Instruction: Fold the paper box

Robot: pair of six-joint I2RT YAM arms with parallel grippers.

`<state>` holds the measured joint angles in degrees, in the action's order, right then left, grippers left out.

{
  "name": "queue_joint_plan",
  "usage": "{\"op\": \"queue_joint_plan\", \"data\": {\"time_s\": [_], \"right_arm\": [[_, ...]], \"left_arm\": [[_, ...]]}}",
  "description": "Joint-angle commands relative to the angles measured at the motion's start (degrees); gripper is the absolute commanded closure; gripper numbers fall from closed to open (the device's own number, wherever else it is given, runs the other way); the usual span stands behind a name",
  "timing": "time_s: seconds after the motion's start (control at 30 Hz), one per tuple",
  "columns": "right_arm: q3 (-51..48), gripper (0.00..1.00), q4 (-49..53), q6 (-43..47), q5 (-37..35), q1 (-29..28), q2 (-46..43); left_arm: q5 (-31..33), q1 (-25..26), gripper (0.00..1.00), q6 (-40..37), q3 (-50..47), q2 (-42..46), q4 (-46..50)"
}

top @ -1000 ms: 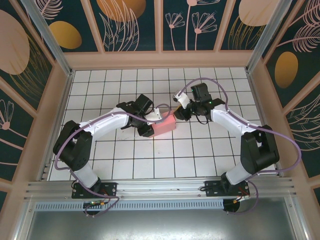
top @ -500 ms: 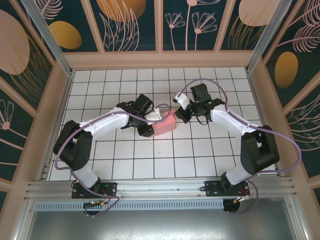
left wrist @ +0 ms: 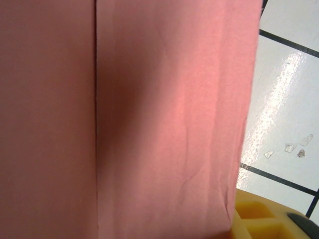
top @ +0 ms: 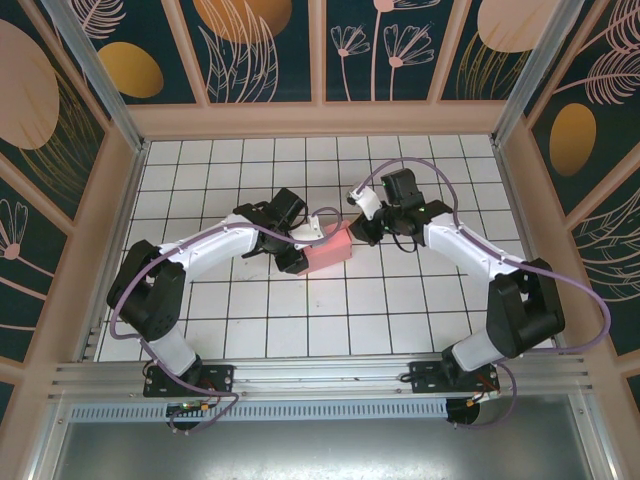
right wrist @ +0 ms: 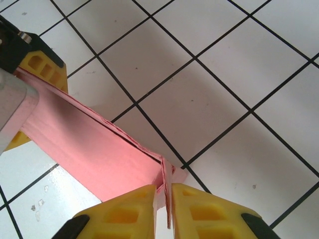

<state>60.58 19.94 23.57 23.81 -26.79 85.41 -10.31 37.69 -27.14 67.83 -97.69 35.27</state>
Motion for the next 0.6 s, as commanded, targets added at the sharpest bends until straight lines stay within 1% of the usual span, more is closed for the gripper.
{"op": "queue_joint_plan", "data": {"time_s": [0.0, 0.07, 0.1, 0.13, 0.2, 0.33, 0.47, 0.57], "right_arm": [[-1.0, 0.84, 0.2, -1.1, -0.8, -0.4, -1.3], [-1.1, 0.84, 0.1, -1.1, -0.9, -0.4, -1.1], [-1.0, 0.86, 0.3, -1.1, -0.8, -0.4, -1.0], [-1.0, 0.90, 0.5, -1.0, -0.7, -0.5, -0.9], [-0.8, 1.00, 0.9, -1.1, -0.4, -0.5, -0.7], [-0.2, 1.00, 0.6, -3.2, -1.7, -0.9, -0.9], [-1.3, 1.00, -2.7, -10.0, -4.7, -2.1, -2.0], [-4.2, 1.00, -6.8, -15.0, -5.7, -2.2, -3.5]], "left_arm": [[0.0, -0.1, 0.61, -0.2, -1.2, -2.7, 2.8], [-0.3, -0.1, 0.61, 0.1, -1.1, -2.7, 2.8], [-0.6, -0.1, 0.61, 0.2, -1.1, -2.7, 2.6], [-0.7, -0.1, 0.61, 0.3, -1.1, -2.6, 2.5], [-0.5, -0.1, 0.61, 0.5, -1.2, -2.3, 2.3], [0.4, -0.1, 0.60, 1.2, -1.2, -2.2, 1.9], [-0.1, -0.1, 0.60, 3.3, -0.6, -2.5, 0.8], [-0.2, -0.1, 0.60, 5.0, 0.7, -3.9, 1.1]]}}
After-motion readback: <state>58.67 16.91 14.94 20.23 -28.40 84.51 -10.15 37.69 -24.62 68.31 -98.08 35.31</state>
